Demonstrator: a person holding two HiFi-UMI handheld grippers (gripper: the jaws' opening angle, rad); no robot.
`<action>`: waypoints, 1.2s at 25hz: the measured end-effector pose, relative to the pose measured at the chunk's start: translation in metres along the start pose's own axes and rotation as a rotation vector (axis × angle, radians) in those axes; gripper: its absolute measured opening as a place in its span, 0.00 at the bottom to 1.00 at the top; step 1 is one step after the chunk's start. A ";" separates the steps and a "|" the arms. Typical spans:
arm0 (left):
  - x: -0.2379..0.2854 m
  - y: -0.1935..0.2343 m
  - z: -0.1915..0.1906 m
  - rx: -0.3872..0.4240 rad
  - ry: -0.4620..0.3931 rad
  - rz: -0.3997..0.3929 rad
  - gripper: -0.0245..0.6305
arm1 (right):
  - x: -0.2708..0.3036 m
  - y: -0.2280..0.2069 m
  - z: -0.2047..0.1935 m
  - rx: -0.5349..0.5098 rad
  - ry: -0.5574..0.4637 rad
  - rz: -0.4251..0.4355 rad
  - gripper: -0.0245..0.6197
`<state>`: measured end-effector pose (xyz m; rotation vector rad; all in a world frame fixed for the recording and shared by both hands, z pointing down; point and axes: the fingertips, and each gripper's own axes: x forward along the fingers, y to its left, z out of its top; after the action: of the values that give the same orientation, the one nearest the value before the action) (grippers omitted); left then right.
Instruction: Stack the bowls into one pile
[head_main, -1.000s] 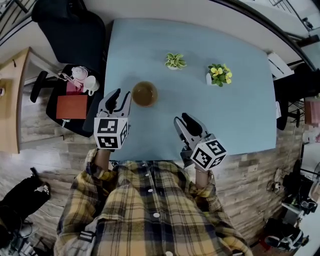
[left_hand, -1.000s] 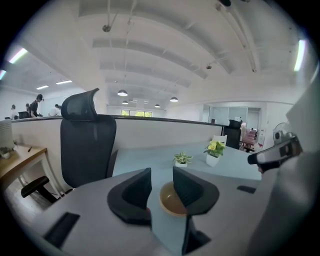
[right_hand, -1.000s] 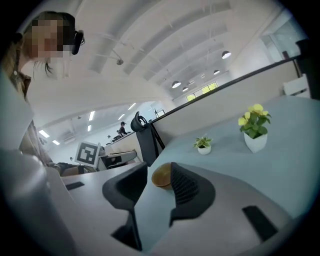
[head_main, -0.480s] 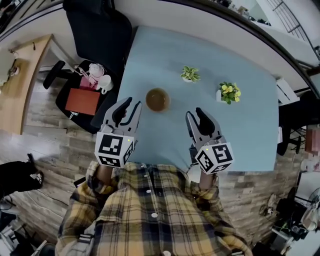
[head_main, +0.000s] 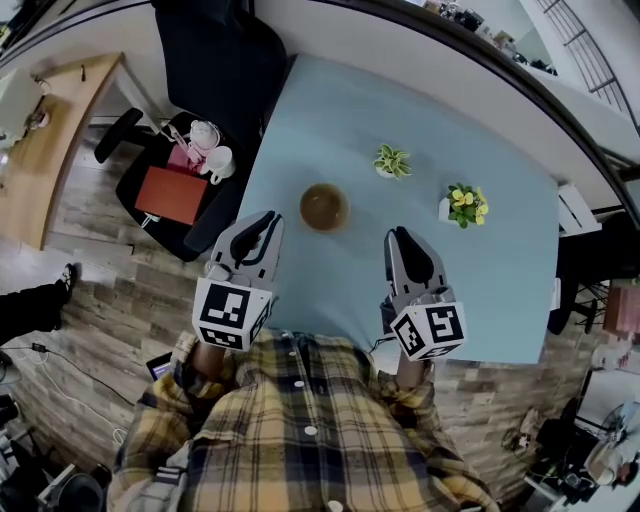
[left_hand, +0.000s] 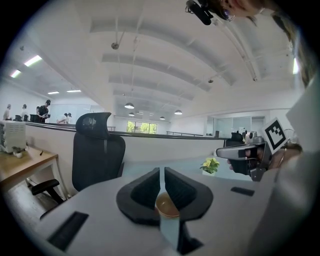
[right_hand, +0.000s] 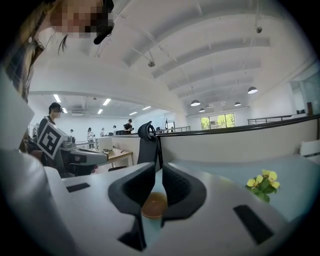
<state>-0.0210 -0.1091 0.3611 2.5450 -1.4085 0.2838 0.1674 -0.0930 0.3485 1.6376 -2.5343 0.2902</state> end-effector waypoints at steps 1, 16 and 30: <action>0.000 0.000 0.000 -0.003 -0.001 0.001 0.07 | 0.000 -0.001 -0.001 -0.001 0.001 -0.002 0.11; 0.014 0.002 0.005 -0.024 0.002 -0.003 0.02 | -0.004 -0.019 -0.011 0.025 0.014 -0.042 0.04; 0.016 0.011 -0.004 -0.024 0.025 -0.001 0.02 | -0.001 -0.023 -0.019 0.063 0.028 -0.069 0.04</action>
<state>-0.0220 -0.1266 0.3700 2.5138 -1.3931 0.2953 0.1888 -0.0972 0.3693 1.7259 -2.4664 0.3875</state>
